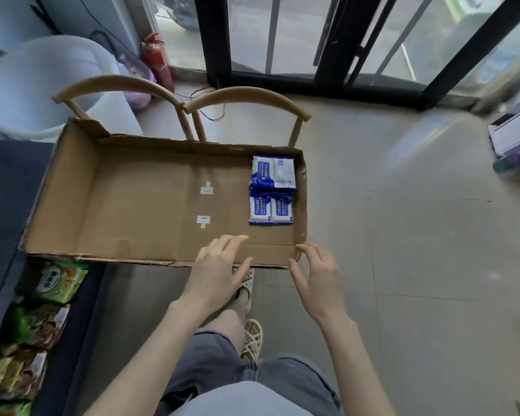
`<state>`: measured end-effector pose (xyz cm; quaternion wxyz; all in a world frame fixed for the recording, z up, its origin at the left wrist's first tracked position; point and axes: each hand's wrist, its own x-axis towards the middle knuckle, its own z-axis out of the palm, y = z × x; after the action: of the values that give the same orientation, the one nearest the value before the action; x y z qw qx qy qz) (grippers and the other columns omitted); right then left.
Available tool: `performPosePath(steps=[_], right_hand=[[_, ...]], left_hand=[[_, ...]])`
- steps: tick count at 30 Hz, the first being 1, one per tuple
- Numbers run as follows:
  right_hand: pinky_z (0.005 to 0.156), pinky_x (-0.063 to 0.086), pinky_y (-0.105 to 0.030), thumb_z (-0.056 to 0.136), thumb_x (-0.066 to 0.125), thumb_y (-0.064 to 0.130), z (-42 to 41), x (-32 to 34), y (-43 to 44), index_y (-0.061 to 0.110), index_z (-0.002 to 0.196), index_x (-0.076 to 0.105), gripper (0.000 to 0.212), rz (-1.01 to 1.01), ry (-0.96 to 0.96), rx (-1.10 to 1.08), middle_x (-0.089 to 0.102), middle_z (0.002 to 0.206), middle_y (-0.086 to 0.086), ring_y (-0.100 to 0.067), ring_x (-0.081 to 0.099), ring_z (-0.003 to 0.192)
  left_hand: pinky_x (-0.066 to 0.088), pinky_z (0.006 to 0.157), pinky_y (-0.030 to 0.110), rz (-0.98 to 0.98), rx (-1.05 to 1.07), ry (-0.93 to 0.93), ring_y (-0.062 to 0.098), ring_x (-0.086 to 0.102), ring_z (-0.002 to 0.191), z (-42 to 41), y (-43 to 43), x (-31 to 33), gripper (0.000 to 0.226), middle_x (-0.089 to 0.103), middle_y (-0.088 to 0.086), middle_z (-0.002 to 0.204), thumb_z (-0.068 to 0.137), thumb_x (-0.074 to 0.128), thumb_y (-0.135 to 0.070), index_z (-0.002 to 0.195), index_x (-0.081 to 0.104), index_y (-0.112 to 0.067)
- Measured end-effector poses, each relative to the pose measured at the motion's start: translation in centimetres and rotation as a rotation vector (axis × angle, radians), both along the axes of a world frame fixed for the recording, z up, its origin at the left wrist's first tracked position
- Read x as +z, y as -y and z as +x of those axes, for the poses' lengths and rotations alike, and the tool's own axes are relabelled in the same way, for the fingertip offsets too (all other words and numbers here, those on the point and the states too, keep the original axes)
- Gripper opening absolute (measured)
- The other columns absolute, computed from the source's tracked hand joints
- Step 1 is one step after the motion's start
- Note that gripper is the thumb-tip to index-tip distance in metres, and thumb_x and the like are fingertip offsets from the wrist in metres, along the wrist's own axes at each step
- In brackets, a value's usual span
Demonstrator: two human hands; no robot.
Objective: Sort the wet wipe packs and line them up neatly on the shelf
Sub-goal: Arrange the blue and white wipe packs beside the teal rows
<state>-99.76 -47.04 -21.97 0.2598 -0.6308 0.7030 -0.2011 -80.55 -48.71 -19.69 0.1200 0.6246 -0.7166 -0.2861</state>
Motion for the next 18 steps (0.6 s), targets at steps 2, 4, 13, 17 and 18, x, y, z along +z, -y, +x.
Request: performPosePath(steps=[2, 4, 13, 17, 18], right_hand=[[0.098, 0.041, -0.032, 0.089, 0.063, 0.017, -0.4, -1.4, 2.4, 0.007, 0.116, 0.063, 0.029, 0.049, 0.016, -0.017, 0.062, 0.119, -0.008, -0.024, 0.053, 0.114], [0.099, 0.038, -0.03, 0.091, 0.061, 0.018, -0.7, -2.8, 4.6, 0.007, 0.117, 0.062, 0.029, 0.096, 0.017, -0.018, 0.061, 0.121, -0.007, -0.023, 0.051, 0.116], [0.089, 0.032, -0.02, 0.094, 0.056, 0.019, -2.0, -11.2, 18.4, 0.009, 0.119, 0.06, 0.028, 0.348, 0.028, -0.05, 0.059, 0.121, -0.004, -0.022, 0.049, 0.112], [0.087, 0.031, -0.019, 0.094, 0.055, 0.019, -2.2, -13.2, 21.1, 0.009, 0.119, 0.059, 0.028, 0.377, 0.039, -0.063, 0.059, 0.121, -0.005, -0.021, 0.049, 0.112], [0.087, 0.031, -0.019, 0.094, 0.055, 0.019, -2.3, -14.7, 22.0, 0.009, 0.12, 0.058, 0.028, 0.405, 0.055, -0.073, 0.059, 0.121, -0.004, -0.02, 0.049, 0.112]], left_hand=[[0.035, 0.097, 0.033, 0.04, 0.012, -0.007, 0.018, 0.051, 0.115, -0.8, 2.6, -1.6, 0.04, 0.056, 0.0, 0.125, 0.094, 0.054, -0.028, 0.132, 0.051, -0.015], [0.035, 0.097, 0.032, 0.087, 0.021, -0.009, 0.018, 0.05, 0.115, -1.4, 5.0, -3.3, 0.04, 0.056, -0.001, 0.124, 0.095, 0.054, -0.028, 0.132, 0.05, -0.015], [0.043, 0.093, 0.037, 0.357, 0.113, -0.057, 0.02, 0.055, 0.11, -4.2, 18.4, -13.9, 0.037, 0.059, 0.003, 0.116, 0.093, 0.056, -0.024, 0.128, 0.053, -0.014], [0.045, 0.09, 0.034, 0.401, 0.226, -0.105, 0.019, 0.056, 0.103, -4.7, 21.1, -16.8, 0.034, 0.059, 0.0, 0.113, 0.093, 0.056, -0.024, 0.125, 0.053, -0.015], [0.044, 0.088, 0.031, 0.43, 0.259, -0.116, 0.018, 0.056, 0.102, -4.9, 21.9, -18.3, 0.034, 0.058, -0.001, 0.112, 0.093, 0.055, -0.024, 0.125, 0.053, -0.016]])
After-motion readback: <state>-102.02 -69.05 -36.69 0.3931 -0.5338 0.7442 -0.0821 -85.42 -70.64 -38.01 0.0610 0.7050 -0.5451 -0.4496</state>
